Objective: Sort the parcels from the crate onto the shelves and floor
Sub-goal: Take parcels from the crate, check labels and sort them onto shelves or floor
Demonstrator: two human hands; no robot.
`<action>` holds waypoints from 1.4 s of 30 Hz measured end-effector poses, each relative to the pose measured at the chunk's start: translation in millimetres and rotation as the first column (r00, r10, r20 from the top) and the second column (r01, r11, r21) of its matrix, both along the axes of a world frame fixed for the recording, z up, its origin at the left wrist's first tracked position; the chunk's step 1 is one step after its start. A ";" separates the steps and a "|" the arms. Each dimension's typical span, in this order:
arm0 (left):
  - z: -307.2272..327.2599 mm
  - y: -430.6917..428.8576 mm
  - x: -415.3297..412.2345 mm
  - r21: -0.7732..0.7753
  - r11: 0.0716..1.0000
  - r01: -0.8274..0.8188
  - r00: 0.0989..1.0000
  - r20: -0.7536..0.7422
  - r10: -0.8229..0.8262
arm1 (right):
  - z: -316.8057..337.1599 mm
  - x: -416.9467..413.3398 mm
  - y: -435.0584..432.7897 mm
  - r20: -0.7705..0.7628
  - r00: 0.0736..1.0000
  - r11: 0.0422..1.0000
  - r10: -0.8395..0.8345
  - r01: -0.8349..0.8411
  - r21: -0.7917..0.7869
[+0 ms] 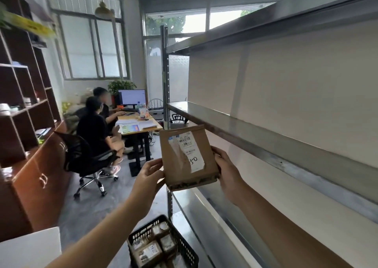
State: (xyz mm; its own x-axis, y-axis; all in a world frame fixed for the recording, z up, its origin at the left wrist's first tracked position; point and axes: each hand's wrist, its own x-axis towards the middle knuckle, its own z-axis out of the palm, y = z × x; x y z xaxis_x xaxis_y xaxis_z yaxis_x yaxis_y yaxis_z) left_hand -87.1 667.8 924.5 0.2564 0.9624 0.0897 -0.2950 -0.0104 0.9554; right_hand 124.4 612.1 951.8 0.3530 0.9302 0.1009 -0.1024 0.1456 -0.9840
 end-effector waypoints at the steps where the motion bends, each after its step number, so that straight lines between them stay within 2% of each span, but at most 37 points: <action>1: -1.1 6.4 -0.7 -0.020 1.000 -0.007 0.999 0.033 0.008 | -0.4 -1.1 5.6 0.007 1.000 1.000 0.008 -0.007 -0.011; 4: -6.0 29.2 -2.8 -0.096 0.995 0.010 0.987 0.159 0.006 | -1.6 -3.9 24.3 0.024 1.000 0.998 0.012 -0.011 -0.061; 6: -9.9 43.9 -5.1 -0.105 0.994 0.014 0.981 0.192 0.007 | -3.0 -7.2 39.8 0.031 0.999 0.997 0.017 -0.014 -0.078; 21: -14.5 202.9 -73.9 -0.093 0.996 0.016 0.984 0.176 0.000 | -4.2 -77.3 202.1 0.090 0.996 0.993 0.014 -0.003 -0.122; 25: -21.1 241.2 -89.5 -0.126 0.991 0.032 0.981 0.194 -0.007 | -17.5 -97.9 245.6 0.130 0.991 0.990 -0.036 0.053 -0.128; 34: -46.7 293.8 -103.0 -0.164 0.982 0.090 0.984 0.166 -0.062 | -46.7 -117.1 296.0 0.056 0.996 0.980 -0.067 0.077 -0.185; 42: -86.0 329.9 -97.2 -0.209 0.978 0.005 0.997 0.077 0.011 | -93.3 -104.9 352.1 0.065 0.998 0.963 0.003 0.014 -0.270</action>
